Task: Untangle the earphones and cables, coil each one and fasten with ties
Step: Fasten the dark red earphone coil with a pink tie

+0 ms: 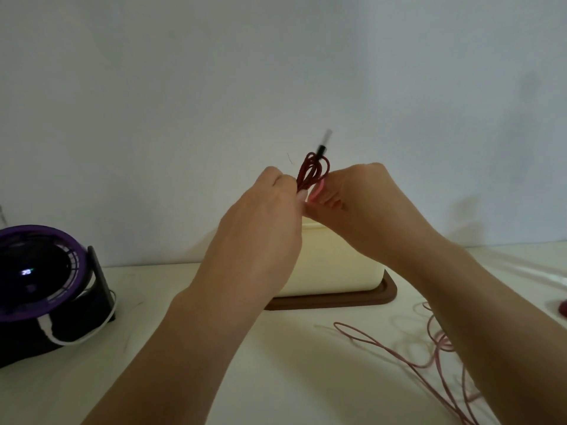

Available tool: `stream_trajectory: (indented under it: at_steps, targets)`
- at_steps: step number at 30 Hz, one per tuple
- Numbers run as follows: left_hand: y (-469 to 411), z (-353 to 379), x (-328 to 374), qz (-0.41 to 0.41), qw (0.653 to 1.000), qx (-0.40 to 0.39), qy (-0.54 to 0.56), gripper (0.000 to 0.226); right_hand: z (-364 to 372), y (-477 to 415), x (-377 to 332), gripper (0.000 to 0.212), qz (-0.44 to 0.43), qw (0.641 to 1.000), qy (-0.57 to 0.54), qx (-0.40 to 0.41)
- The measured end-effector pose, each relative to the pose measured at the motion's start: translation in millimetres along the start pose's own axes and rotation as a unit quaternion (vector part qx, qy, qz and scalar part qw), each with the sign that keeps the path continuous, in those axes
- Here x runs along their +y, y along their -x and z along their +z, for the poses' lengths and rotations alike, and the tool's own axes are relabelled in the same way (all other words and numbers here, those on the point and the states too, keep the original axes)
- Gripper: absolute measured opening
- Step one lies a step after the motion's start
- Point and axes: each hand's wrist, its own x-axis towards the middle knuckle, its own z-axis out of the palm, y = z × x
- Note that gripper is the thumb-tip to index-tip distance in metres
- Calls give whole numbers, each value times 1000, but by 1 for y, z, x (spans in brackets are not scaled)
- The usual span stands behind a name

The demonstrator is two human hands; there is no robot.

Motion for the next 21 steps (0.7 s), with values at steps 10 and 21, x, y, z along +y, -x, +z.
stream_trajectory:
  at_steps: [10,21]
  targets:
    - [-4,-7,-36,-224,820,-178,496,31,-33,-3,10,11,154,845,-501,-108]
    - [13,33,-7,-338,619,-351,616,29,-3,2,15,16,101,985,-137,5]
